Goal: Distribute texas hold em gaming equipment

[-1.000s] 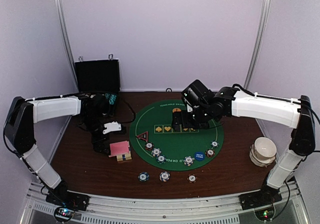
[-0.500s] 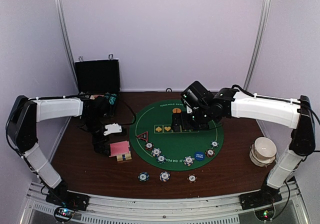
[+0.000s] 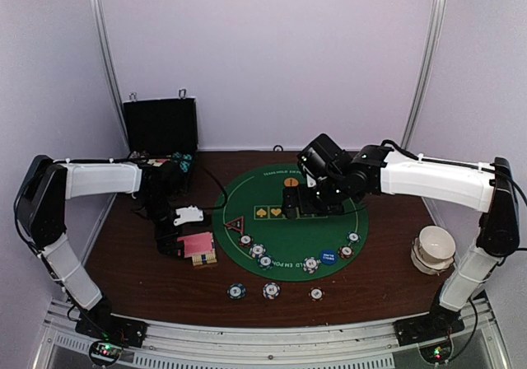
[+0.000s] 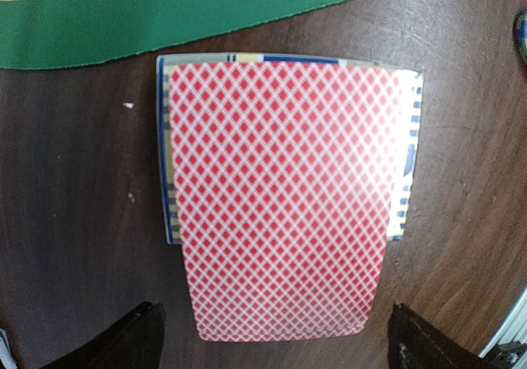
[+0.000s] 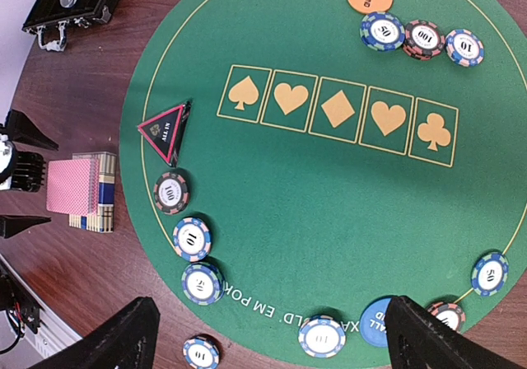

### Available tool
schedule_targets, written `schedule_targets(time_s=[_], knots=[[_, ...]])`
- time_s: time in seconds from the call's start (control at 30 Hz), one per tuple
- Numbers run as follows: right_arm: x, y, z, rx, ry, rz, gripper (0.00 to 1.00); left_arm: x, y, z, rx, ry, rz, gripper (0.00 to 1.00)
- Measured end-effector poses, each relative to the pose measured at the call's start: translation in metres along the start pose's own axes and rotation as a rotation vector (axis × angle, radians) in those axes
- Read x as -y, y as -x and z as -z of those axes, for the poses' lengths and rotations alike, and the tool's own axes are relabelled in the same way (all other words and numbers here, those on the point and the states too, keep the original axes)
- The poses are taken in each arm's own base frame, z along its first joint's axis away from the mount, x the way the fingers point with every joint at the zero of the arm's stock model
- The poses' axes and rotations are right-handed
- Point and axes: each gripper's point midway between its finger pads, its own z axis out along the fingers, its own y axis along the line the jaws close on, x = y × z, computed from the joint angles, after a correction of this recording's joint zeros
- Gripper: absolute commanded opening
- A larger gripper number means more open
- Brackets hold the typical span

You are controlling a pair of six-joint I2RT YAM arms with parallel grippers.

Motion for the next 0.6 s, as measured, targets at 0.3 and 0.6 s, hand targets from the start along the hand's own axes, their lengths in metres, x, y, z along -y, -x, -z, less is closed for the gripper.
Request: schedule_targets(time_s=[0.3, 0.6], knots=[[-0.0001, -0.0001, 0.0000, 0.000, 0.001, 0.000, 1.00, -0.0001, -0.0018, -0.0048, -0.015, -0.007, 0.000, 0.97], [-0.0017, -0.0014, 0.0000, -0.008, 0.009, 0.001, 0.99, -0.0007, -0.0028, -0.0072, -0.023, -0.007, -0.003, 0.98]])
